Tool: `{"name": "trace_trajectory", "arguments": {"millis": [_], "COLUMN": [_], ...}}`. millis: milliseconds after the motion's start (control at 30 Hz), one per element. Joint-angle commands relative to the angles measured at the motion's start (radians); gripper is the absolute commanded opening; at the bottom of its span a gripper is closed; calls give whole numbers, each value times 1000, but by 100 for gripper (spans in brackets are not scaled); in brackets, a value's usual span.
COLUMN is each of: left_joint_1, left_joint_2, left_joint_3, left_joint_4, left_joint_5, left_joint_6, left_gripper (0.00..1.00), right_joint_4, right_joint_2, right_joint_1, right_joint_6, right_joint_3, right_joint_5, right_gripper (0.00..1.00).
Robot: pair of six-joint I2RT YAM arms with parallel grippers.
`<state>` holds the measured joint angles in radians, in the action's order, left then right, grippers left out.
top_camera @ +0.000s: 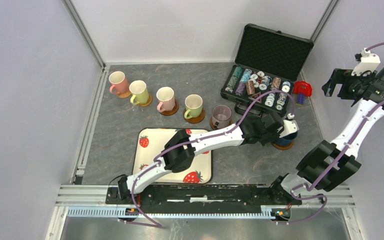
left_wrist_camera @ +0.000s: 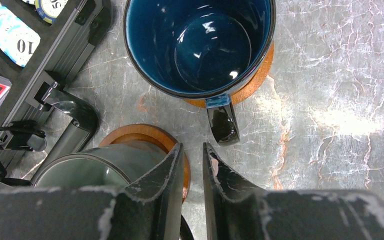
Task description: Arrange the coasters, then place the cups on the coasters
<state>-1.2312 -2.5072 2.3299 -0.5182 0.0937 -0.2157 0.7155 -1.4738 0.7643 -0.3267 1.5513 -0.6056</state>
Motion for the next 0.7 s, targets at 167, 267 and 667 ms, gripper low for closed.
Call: {"name": "trace_trajectory", "arguments": {"millis": [167, 267, 667], "left_joint_1": [-12, -16, -33], "left_joint_2": [2, 1, -1], "left_joint_3": [24, 24, 26], "left_joint_4": [44, 49, 73], "left_joint_5": [-28, -30, -32], "left_joint_6": [23, 29, 37], "left_gripper": [31, 32, 36], "right_joint_4": [-25, -20, -9], "right_joint_2": [13, 13, 19], "right_joint_1": [7, 6, 9], "right_joint_6": [8, 3, -8], "right_joint_3": [32, 33, 33], "right_joint_5": [-8, -10, -9], "right_gripper": [98, 98, 98]}}
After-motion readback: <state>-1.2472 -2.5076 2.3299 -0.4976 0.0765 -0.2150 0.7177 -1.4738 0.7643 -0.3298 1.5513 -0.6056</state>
